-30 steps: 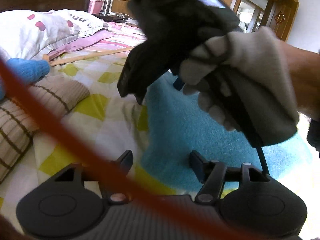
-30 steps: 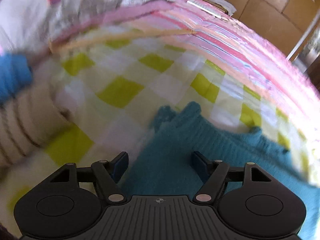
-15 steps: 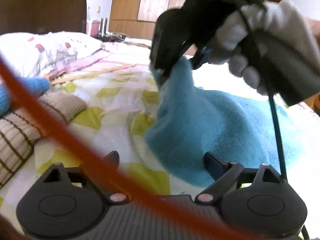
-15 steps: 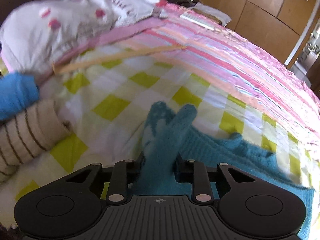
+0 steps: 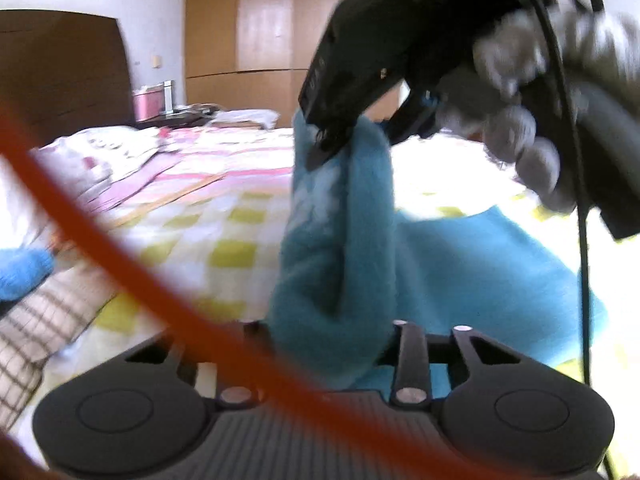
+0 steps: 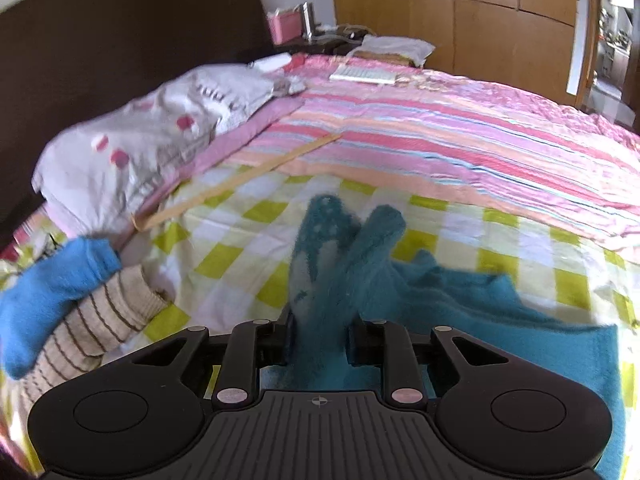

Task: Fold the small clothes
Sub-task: 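Fold the lifted sweater edge over onto the rest with the right tool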

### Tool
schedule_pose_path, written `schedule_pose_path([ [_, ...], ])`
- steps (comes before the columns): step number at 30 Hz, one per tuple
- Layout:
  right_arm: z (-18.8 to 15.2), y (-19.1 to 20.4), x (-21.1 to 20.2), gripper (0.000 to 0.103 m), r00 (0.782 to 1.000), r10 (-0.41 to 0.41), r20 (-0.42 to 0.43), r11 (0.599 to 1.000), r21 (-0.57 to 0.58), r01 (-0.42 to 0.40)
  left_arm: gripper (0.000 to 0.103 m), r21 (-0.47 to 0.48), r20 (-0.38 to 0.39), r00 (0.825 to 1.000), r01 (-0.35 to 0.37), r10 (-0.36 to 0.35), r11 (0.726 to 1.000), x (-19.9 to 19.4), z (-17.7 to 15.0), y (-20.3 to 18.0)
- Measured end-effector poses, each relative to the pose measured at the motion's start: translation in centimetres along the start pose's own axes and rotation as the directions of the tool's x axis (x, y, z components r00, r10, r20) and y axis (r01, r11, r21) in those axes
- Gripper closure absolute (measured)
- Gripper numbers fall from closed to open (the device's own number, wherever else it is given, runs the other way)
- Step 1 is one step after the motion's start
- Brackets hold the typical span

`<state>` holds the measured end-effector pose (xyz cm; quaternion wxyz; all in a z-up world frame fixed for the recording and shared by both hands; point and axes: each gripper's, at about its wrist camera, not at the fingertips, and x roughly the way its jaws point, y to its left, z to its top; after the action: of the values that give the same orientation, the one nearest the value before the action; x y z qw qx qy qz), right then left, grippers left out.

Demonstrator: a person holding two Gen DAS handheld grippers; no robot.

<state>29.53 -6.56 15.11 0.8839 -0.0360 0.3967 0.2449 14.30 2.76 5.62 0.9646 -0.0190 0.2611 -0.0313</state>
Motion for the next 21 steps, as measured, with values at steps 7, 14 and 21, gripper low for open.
schedule_pose_path([
  [7, 0.0, -7.2, -6.1, 0.081, 0.993, 0.029, 0.117, 0.994, 0.099, -0.041, 0.066, 0.056, 0.064, 0.990, 0.119, -0.122, 0.991, -1.5, 4.6, -6.0],
  [14, -2.5, -16.6, -8.6, 0.082, 0.988, -0.016, 0.154, 0.974, 0.225, -0.019, 0.066, 0.161, 0.060, 0.980, 0.177, -0.189, 0.971, 0.8, 5.8, -14.3],
  [21, -8.2, -25.2, -5.9, 0.081, 0.994, -0.049, 0.102, 0.930, 0.367, 0.008, 0.066, 0.208, -0.032, 0.978, 0.209, -0.207, 0.956, 5.0, 3.3, -21.6],
])
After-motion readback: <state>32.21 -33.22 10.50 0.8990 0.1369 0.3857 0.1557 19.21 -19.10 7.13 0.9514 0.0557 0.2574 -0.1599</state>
